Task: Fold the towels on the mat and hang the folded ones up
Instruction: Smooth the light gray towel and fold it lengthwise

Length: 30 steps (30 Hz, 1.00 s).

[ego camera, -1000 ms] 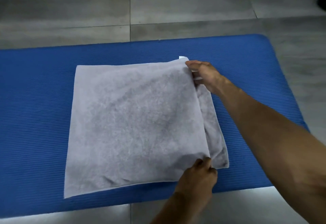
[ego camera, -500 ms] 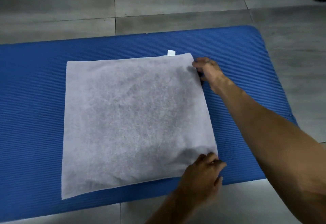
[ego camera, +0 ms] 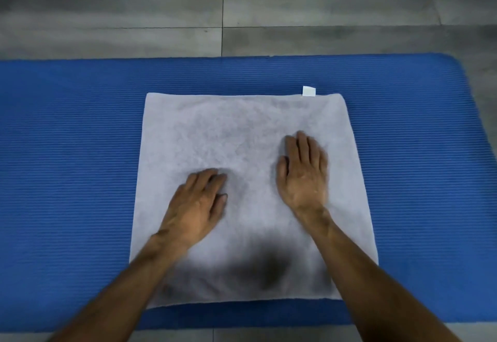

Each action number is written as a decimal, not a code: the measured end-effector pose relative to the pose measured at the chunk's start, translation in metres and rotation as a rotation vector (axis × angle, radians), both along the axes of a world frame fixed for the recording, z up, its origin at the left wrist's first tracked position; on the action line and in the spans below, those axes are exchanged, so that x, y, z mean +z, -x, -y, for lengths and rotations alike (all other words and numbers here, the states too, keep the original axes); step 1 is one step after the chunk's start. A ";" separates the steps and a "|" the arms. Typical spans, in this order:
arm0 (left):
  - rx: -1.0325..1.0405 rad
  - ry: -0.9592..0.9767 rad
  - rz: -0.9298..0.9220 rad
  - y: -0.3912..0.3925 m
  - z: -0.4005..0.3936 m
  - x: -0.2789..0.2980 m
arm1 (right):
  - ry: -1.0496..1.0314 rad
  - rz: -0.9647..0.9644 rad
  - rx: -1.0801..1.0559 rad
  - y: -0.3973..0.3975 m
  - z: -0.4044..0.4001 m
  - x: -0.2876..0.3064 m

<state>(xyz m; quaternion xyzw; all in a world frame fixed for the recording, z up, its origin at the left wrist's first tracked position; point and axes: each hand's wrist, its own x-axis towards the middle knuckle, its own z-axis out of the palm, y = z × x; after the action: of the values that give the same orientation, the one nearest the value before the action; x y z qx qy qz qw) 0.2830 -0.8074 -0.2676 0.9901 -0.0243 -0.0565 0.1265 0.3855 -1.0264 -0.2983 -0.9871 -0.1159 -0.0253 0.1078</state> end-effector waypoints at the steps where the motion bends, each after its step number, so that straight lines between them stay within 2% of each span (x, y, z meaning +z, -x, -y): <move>1: 0.006 -0.004 0.016 -0.013 -0.008 0.002 | 0.024 -0.011 0.003 -0.001 -0.001 0.000; 5: 0.093 0.050 0.013 -0.072 -0.026 0.007 | 0.064 -0.055 -0.014 -0.003 -0.005 0.003; 8: 0.258 0.085 -0.180 -0.109 -0.049 0.000 | 0.076 -0.073 -0.035 -0.006 -0.007 0.003; 10: 0.279 0.040 -0.318 -0.122 -0.064 -0.004 | 0.082 -0.086 -0.039 -0.006 -0.008 0.003; 12: 0.276 0.040 -0.324 -0.121 -0.070 -0.010 | 0.077 -0.103 -0.043 -0.008 -0.009 0.004; 15: 0.327 0.073 -0.117 -0.096 -0.061 -0.018 | 0.083 -0.109 -0.050 -0.008 -0.009 0.004; 17: 0.270 0.063 -0.023 -0.068 -0.051 -0.019 | 0.073 -0.086 -0.055 -0.009 -0.010 0.004; 21: 0.105 0.013 -0.064 0.016 -0.026 -0.023 | 0.058 -0.073 -0.053 -0.008 -0.009 0.004; 26: 0.192 -0.049 -0.155 0.120 -0.018 -0.018 | 0.060 -0.066 -0.050 -0.007 -0.010 0.006; 30: 0.201 -0.037 -0.178 0.136 -0.023 -0.015 | 0.071 -0.117 -0.039 -0.006 -0.009 0.009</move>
<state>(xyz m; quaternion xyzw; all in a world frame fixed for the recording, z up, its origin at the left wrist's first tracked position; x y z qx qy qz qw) 0.1471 -0.7847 -0.2828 0.9807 0.0875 -0.1318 0.1146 0.3919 -1.0171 -0.2891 -0.9922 -0.0908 0.0344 0.0788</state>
